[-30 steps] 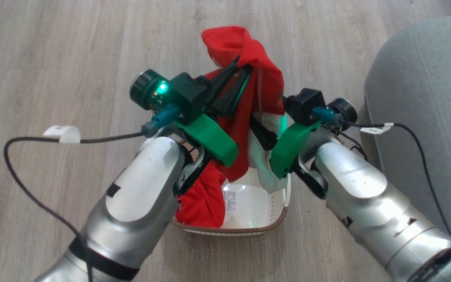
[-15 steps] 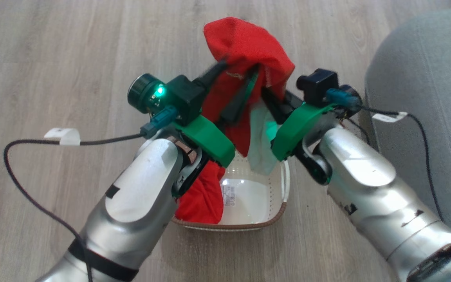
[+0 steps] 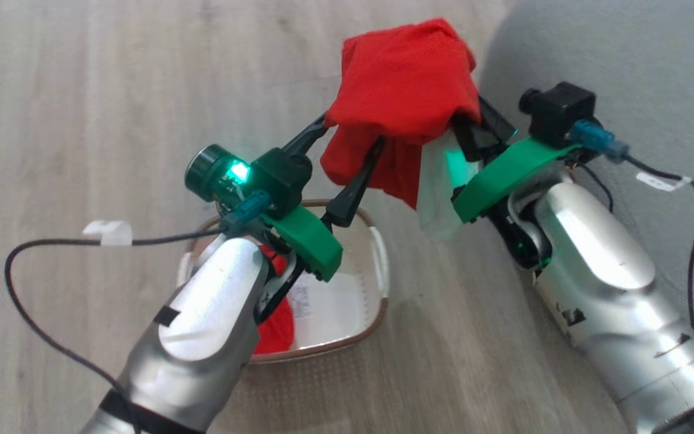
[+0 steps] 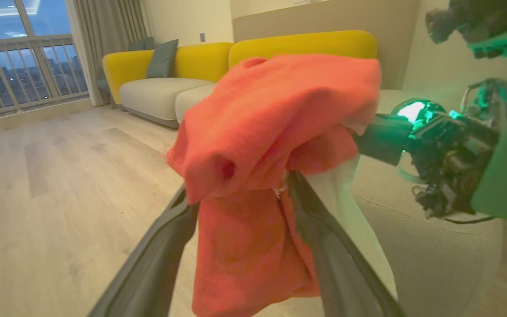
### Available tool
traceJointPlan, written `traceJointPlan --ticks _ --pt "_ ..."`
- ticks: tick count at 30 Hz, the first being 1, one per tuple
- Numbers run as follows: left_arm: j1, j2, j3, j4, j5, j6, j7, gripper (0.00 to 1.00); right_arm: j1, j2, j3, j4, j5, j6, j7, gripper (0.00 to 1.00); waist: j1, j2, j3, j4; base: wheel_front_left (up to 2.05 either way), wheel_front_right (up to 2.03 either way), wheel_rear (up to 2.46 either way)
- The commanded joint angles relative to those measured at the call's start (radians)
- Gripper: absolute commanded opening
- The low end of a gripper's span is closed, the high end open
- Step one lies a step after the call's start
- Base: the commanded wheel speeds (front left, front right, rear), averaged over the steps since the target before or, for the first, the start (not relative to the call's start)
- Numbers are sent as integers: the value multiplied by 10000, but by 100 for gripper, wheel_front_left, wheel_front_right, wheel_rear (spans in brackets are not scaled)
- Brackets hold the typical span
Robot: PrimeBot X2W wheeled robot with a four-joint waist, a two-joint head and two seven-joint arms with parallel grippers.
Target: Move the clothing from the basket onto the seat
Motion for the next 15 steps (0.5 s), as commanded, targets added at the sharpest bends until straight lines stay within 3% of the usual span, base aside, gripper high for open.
traceJointPlan --ticks 1,10,15 --pt "-148 166 466 -360 97 -41 -49 100 35 61 -105 -524 -105 -2 -65 0 -1 0 113 -805 0 0 0" --pt "234 259 1000 -521 318 -171 -49 100 653 73 -482 -1399 -438 -2 -65 0 -1 0 122 -2947 0 0 0" --pt "396 223 1089 -528 331 -208 -49 100 1183 74 -883 -1828 -524 -2 -65 0 -1 0 98 -3716 0 0 0"
